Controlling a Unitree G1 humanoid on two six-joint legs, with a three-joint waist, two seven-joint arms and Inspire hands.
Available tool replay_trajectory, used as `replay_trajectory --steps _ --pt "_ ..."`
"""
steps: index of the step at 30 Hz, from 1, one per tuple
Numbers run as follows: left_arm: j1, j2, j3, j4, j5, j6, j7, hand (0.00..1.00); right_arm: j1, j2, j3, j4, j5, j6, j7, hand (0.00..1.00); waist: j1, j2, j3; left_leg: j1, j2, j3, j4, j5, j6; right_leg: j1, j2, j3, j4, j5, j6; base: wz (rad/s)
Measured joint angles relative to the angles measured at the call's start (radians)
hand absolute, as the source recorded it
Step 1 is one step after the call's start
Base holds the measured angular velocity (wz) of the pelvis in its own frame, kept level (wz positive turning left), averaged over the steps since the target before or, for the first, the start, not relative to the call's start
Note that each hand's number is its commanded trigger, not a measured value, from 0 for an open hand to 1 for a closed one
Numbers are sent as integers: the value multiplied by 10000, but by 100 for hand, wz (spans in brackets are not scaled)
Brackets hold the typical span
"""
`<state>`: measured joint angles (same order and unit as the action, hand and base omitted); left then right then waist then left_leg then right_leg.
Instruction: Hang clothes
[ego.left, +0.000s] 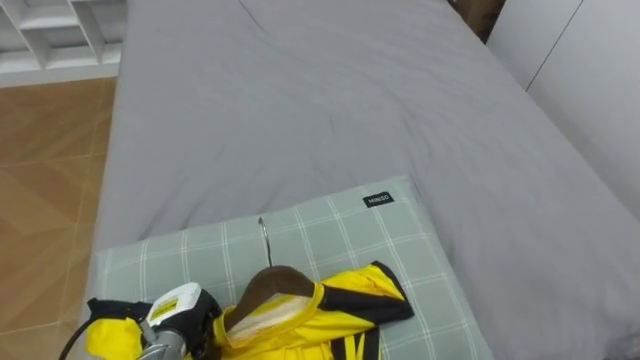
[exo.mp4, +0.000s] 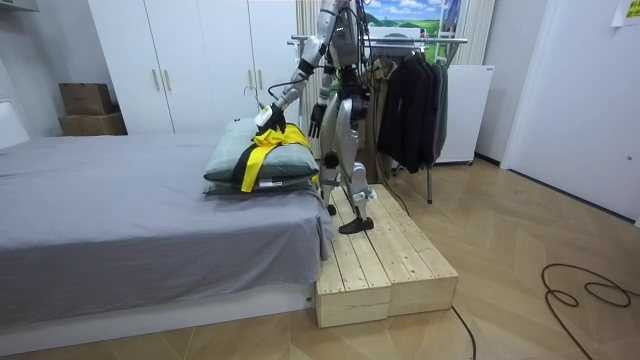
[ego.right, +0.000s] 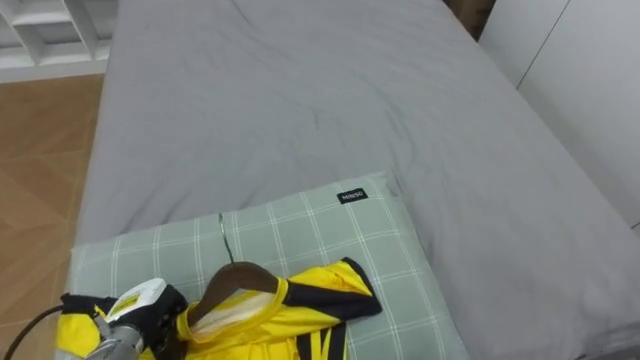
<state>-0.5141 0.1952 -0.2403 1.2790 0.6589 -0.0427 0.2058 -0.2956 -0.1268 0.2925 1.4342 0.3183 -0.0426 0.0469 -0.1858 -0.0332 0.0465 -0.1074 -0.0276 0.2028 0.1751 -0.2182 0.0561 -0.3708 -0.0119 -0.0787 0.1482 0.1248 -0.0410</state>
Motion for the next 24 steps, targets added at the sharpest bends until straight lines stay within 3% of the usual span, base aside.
replay_trajectory --steps 17,23,24 --pt "-1 26 -2 -14 -294 -184 0 100 0 23 65 4 566 -14 -26 0 14 10 -30 -33 -8 -34 50 0 1 13 -11 -5 5 -3 4 1" --pt "-1 70 32 -25 -388 -361 0 100 6 15 -8 5 526 -228 -7 0 29 99 -85 86 3 -83 132 1 0 176 -18 -50 5 -3 2 1" --pt "-1 70 95 -26 -383 -414 0 100 5 12 -8 4 463 -277 3 0 33 140 -136 125 3 -80 97 0 1 200 -18 -44 5 -5 5 0"
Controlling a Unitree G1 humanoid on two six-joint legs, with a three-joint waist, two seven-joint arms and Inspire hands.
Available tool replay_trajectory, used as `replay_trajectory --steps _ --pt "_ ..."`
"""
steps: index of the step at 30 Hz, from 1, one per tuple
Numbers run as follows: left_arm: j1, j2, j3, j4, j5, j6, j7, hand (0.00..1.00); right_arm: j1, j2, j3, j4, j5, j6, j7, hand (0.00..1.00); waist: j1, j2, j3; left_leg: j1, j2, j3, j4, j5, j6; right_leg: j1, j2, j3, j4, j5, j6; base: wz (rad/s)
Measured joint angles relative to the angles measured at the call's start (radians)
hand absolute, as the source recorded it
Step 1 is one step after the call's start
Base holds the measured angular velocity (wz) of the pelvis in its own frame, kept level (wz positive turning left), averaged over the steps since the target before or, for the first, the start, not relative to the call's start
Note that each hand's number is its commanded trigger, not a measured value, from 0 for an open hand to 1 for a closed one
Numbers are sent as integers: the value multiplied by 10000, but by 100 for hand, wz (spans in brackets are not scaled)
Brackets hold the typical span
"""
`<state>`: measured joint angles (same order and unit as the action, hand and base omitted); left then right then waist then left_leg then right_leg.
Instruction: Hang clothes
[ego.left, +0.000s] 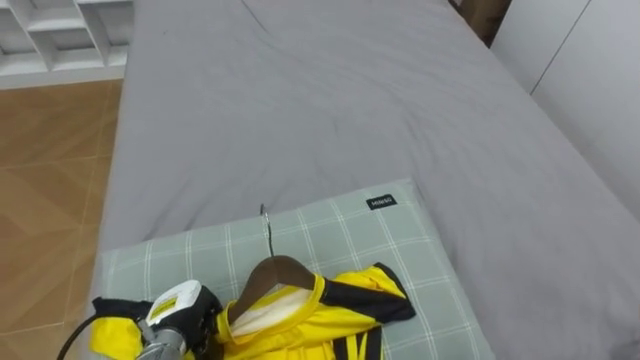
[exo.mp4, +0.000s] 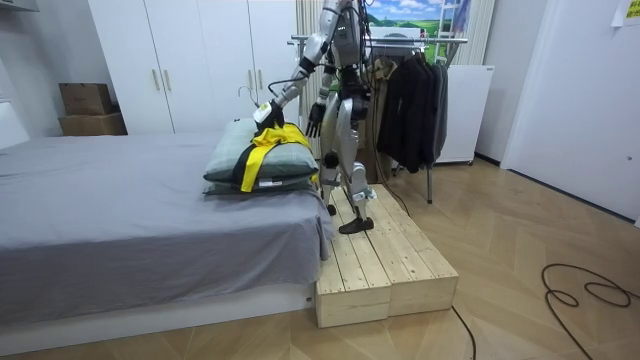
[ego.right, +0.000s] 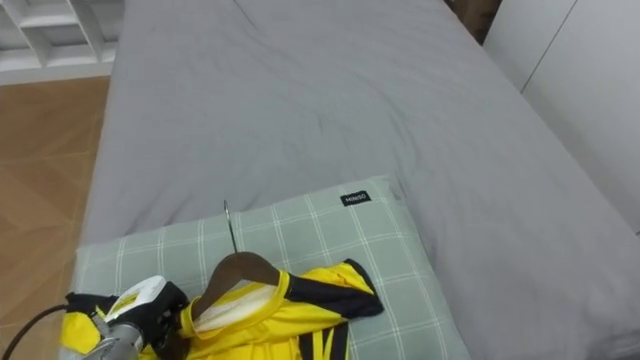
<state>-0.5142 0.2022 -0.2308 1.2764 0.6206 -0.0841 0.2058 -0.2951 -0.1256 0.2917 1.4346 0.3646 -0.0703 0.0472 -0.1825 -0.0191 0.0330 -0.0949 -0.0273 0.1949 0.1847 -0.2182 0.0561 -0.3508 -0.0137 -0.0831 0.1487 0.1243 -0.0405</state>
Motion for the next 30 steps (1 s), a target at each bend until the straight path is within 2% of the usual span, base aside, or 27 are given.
replay_trajectory --steps 3,6,10,15,23,24,30 --pt "0 12 264 -24 11 -191 3 100 14 -3 -1 2 -127 -81 77 0 26 93 -62 65 59 0 -35 0 0 55 -12 -12 12 -11 4 0" --pt "19 18 338 -340 19 -261 5 100 93 -45 -85 19 -216 -80 212 0 222 106 -55 182 84 -19 -42 -6 -14 174 12 -28 15 -89 20 1" --pt "120 23 333 -1136 23 -266 9 100 255 -155 -465 -35 -212 -208 205 0 294 184 -62 366 36 -137 -50 -3 -22 386 -4 -140 15 -103 -20 8" --pt "420 30 327 -1740 9 -269 12 100 508 -380 -522 -50 -122 -244 192 0 324 362 -131 748 105 -219 -194 -8 -19 741 7 -212 1 -211 30 3" --pt "1520 114 326 -2899 48 -251 83 100 1289 -383 -518 -402 -217 -238 209 0 505 502 -189 1228 203 -496 -289 -81 -126 1278 109 -479 -22 -451 -13 8" --pt "1664 117 326 -2999 4 -247 84 100 1413 -387 -518 -411 -216 -241 196 0 536 528 -219 1331 231 -522 -352 -90 -140 1374 140 -519 -60 -483 -10 12" --pt "1963 137 326 -3171 -10 -154 90 100 1675 -400 -537 -417 -207 -225 96 0 564 608 -273 1647 352 -547 -494 -129 -211 1649 290 -564 -124 -558 -80 0"
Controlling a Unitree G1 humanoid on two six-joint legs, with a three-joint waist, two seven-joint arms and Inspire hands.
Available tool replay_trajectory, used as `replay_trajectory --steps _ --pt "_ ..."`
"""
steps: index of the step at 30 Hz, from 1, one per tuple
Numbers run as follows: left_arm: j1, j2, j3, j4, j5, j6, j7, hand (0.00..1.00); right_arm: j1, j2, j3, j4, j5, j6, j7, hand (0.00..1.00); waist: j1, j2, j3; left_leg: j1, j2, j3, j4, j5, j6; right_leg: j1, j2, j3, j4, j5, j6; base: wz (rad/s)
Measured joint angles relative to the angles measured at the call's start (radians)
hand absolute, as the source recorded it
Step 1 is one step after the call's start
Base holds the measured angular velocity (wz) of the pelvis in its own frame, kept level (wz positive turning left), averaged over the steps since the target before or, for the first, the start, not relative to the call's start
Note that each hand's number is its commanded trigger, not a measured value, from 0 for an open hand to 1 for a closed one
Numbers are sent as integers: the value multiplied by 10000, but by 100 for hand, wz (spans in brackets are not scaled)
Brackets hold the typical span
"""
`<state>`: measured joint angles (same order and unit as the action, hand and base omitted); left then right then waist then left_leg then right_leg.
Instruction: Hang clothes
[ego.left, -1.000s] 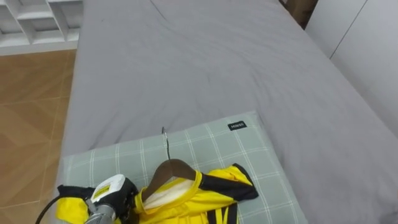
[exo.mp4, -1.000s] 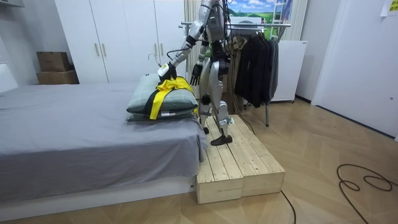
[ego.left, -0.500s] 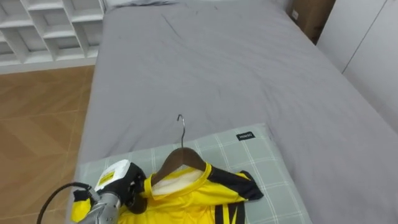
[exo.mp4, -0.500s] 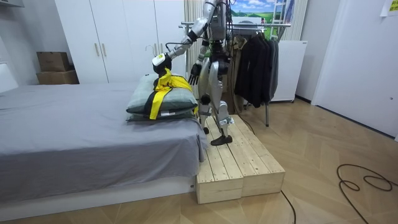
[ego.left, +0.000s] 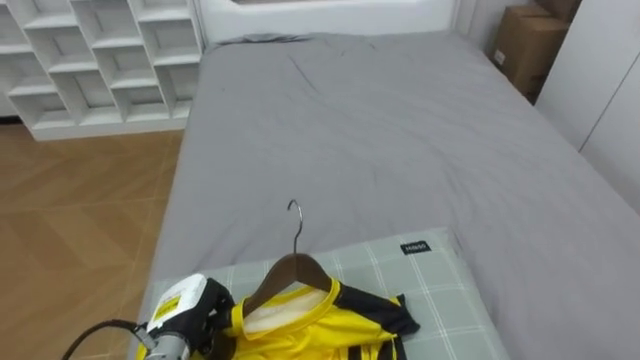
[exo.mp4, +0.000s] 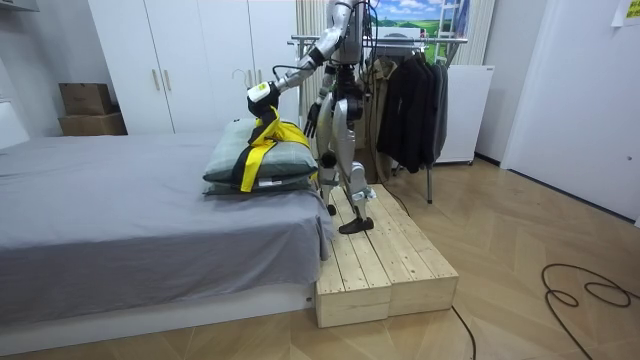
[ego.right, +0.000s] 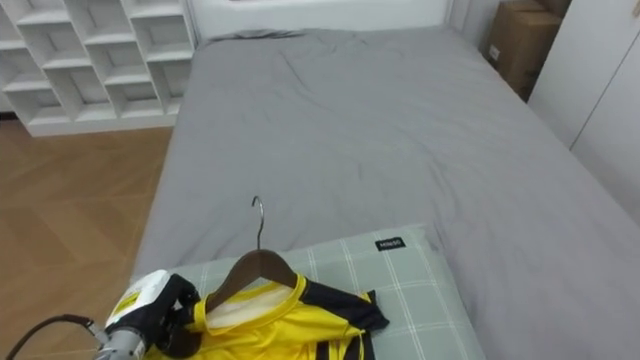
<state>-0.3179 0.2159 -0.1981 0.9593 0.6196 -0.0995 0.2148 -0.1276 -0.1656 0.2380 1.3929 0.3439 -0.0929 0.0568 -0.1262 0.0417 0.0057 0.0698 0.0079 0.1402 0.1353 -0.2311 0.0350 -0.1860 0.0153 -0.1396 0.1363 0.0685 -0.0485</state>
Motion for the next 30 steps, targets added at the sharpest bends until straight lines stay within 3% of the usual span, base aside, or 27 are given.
replay_trajectory --steps 5,9,16,30 --pt "130 -1 298 0 -29 76 3 100 229 -63 -456 7 1 91 -18 0 17 -6 0 109 57 0 -34 -26 -43 93 63 3 0 -78 -14 -1" --pt "168 6 772 0 -706 87 6 100 332 -116 -916 58 -137 147 -1 0 -16 -29 3 201 57 12 -7 -25 -42 133 62 -1 9 -86 -14 0" --pt "340 46 787 -422 -932 256 7 100 443 -136 -1663 16 -920 288 -158 0 -69 -116 10 297 71 -7 -60 -59 -36 262 62 -18 1 -118 20 2" --pt "623 185 764 -1931 -1032 322 147 100 545 -422 -1840 -6 -1692 294 -784 0 -78 -121 8 393 111 -75 -63 -89 -64 377 90 -80 14 -186 -8 1"
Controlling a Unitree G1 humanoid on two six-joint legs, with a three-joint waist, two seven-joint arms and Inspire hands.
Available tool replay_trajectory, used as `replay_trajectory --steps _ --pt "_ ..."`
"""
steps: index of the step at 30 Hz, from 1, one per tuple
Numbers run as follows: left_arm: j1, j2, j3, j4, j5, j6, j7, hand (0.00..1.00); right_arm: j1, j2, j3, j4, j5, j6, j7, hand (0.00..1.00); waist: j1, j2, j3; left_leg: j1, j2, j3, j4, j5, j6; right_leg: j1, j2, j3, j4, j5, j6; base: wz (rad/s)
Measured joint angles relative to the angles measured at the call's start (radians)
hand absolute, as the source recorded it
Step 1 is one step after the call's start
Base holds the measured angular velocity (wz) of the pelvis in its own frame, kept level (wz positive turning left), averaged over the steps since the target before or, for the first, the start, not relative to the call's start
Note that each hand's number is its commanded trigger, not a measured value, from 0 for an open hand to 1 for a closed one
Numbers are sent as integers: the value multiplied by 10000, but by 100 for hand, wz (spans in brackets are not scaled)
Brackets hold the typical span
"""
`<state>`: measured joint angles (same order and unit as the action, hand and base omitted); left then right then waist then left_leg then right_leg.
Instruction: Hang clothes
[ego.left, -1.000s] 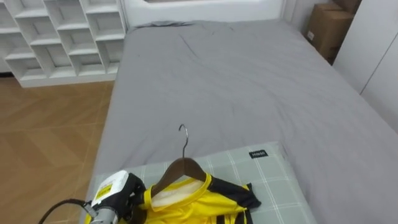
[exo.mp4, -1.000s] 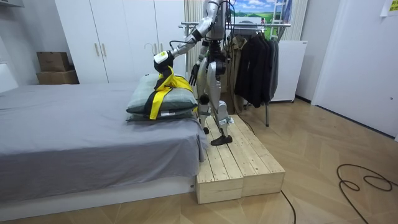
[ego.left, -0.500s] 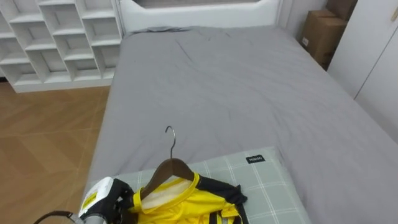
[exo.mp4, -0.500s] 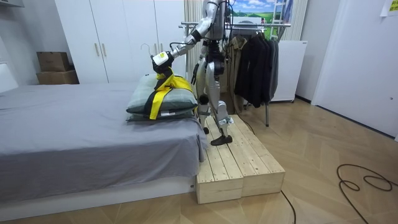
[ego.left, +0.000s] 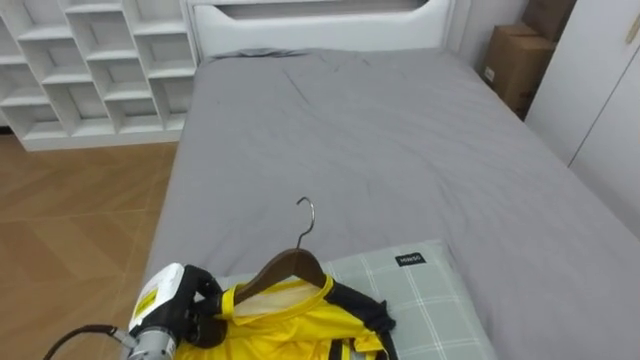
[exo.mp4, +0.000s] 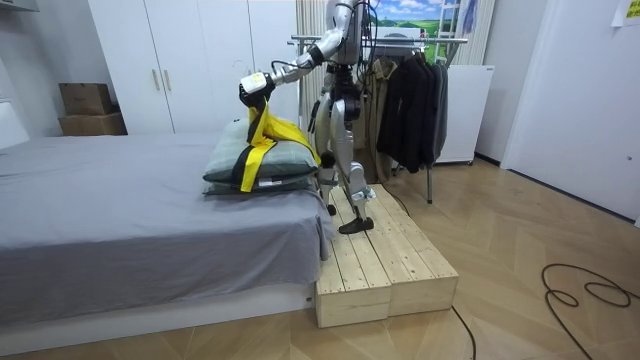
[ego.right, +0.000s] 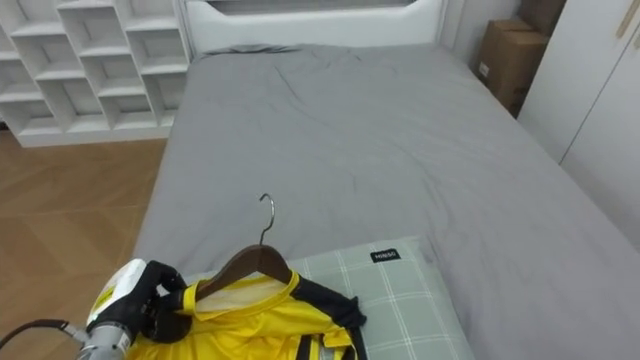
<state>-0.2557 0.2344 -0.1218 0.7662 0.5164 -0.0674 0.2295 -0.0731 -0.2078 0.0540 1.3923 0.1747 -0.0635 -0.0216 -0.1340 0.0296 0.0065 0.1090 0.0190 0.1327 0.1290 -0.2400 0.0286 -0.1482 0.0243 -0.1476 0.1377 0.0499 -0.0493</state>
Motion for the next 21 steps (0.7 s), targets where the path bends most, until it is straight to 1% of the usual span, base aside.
replay_trajectory --steps 2,5,7,10,12,14,18,19,21 --pt "40 44 -4 -125 -50 32 38 100 -8 -100 -2 1 -315 0 -208 0 -12 -5 -2 23 1 1 1 0 1 7 2 48 27 -7 -1 0" --pt "159 222 -104 -531 -48 95 38 100 15 -324 -20 -36 -885 5 -639 0 4 -57 -11 88 -5 9 -1 0 1 11 -7 76 136 -78 23 0" --pt "176 316 -102 -801 -44 247 38 100 63 -385 -151 -252 -1170 10 -924 0 9 -97 -16 95 -7 19 -2 0 1 13 -2 62 134 -78 24 0" --pt "181 429 -96 -1175 -45 359 38 100 89 -394 -479 -496 -1514 12 -1401 0 35 -129 -29 152 -4 25 -2 0 0 55 4 45 135 -76 20 0" --pt "181 604 -84 -1572 -53 395 39 100 86 -421 -897 -812 -1894 8 -1758 0 22 -141 -27 196 2 25 -17 -1 0 104 6 57 138 -77 20 0" --pt "180 714 -70 -1850 -55 397 46 100 82 -511 -1092 -1022 -2153 7 -2026 0 20 -154 -30 231 4 23 -16 -1 0 148 4 63 138 -79 21 2" --pt "182 813 -6 -2086 -116 431 46 100 96 -773 -1232 -1505 -2472 29 -2455 0 34 -216 -34 250 3 -7 2 -1 -1 184 -20 48 157 -111 24 2" --pt "200 861 -12 -2090 -117 484 46 100 96 -805 -1316 -1774 -2680 57 -2530 0 38 -247 -43 249 7 -7 14 -2 -2 184 -27 -28 169 -121 9 0" --pt "268 877 -22 -2207 -135 625 43 100 93 -877 -1348 -2304 -2839 139 -2640 0 29 -292 -42 253 6 4 45 -8 -13 167 -33 -27 236 -141 -3 0"
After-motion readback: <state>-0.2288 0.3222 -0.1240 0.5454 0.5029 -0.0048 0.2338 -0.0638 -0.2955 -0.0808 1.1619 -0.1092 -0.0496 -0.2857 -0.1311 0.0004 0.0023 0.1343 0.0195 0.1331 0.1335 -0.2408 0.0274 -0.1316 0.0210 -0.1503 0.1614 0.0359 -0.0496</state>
